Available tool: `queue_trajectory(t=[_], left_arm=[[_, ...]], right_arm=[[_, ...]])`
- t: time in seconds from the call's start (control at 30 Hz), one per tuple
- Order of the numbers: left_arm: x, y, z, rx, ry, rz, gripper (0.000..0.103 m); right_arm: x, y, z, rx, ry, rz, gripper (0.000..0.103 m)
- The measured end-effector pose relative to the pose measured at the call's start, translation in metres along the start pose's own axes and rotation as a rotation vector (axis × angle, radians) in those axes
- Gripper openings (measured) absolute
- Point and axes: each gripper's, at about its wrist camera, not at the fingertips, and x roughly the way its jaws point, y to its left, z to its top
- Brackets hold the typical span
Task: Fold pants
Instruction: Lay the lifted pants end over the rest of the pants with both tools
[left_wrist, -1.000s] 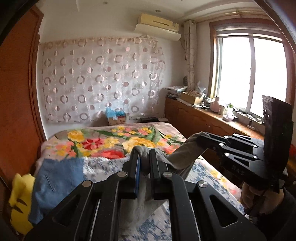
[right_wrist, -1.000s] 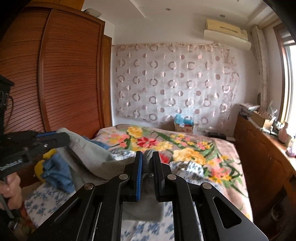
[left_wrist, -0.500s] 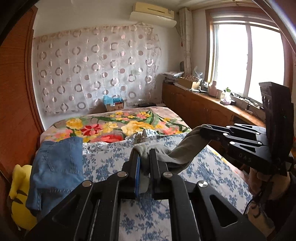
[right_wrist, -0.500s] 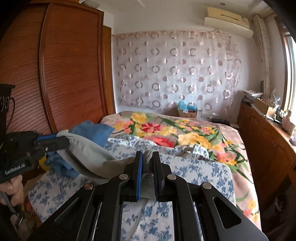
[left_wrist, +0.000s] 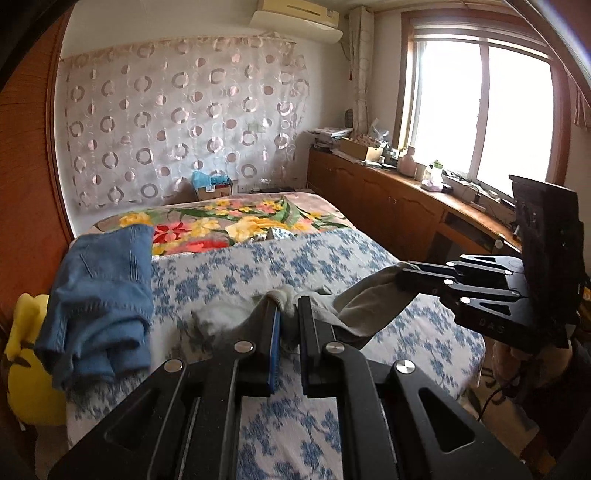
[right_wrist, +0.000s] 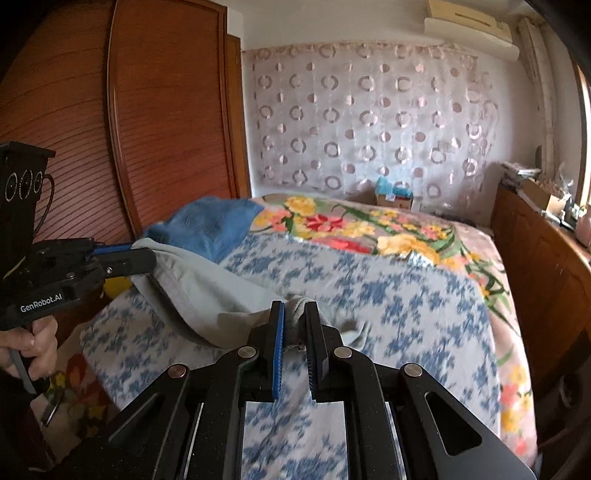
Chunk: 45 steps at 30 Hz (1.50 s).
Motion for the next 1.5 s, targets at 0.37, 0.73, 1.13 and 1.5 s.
queue_trajectory(t=[0.37, 0.73, 1.13, 1.5], left_arm=[[-0.015, -0.012, -0.061, -0.032, 0.054, -0.048, 0.009], [-0.029, -0.034, -0.089, -0.045, 0.081, -0.06, 0.009], [-0.052, -0.045, -0.096, -0.051, 0.086, -0.063, 0.009], [-0.033, -0.032, -0.12, -0.092, 0.146, -0.057, 0.01]], right_arm=[[-0.021, -0.001, -0.029, 0.036, 0.072, 0.045, 0.01], [-0.042, -0.01, -0.043, 0.083, 0.089, 0.071, 0.01], [-0.062, -0.001, -0.062, 0.08, 0.072, 0.101, 0.01], [-0.052, 0.001, -0.073, 0.08, 0.102, 0.084, 0.011]])
